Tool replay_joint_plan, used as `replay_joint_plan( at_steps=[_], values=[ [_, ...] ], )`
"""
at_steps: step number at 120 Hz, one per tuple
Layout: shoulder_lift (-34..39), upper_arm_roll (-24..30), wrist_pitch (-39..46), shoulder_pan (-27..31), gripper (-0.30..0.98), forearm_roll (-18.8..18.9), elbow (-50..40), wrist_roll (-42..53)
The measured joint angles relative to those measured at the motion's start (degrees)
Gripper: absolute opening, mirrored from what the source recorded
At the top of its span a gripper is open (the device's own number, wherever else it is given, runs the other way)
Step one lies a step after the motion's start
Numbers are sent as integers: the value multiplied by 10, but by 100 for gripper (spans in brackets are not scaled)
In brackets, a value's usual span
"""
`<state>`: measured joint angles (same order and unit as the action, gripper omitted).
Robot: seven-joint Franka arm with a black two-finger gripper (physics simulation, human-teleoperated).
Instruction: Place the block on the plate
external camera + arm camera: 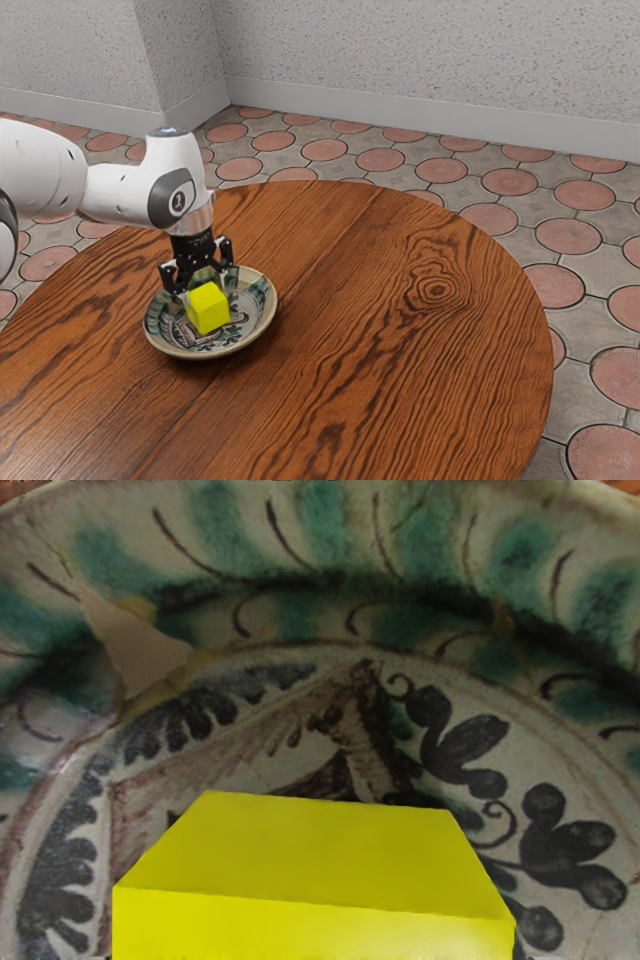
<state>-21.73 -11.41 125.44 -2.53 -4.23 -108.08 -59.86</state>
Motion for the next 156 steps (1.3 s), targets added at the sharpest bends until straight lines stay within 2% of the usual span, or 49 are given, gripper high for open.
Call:
replay_joint_plan(
  at_steps=[24, 48, 60, 86, 108, 120, 137, 156],
  values=[
    [42, 16, -1, 4, 62, 1, 0, 0],
    [144, 53, -25, 17, 66, 14, -55, 27],
    [163, 67, -47, 23, 67, 18, -63, 79],
    [197, 107, -95, 28, 68, 17, -55, 263],
    [188, 120, -142, 27, 68, 14, 12, 407],
    [175, 138, -179, 46, 68, 13, 66, 469],
    [157, 138, -227, 47, 69, 14, 135, 533],
    [157, 138, -264, 50, 69, 15, 169, 585]
  ],
)
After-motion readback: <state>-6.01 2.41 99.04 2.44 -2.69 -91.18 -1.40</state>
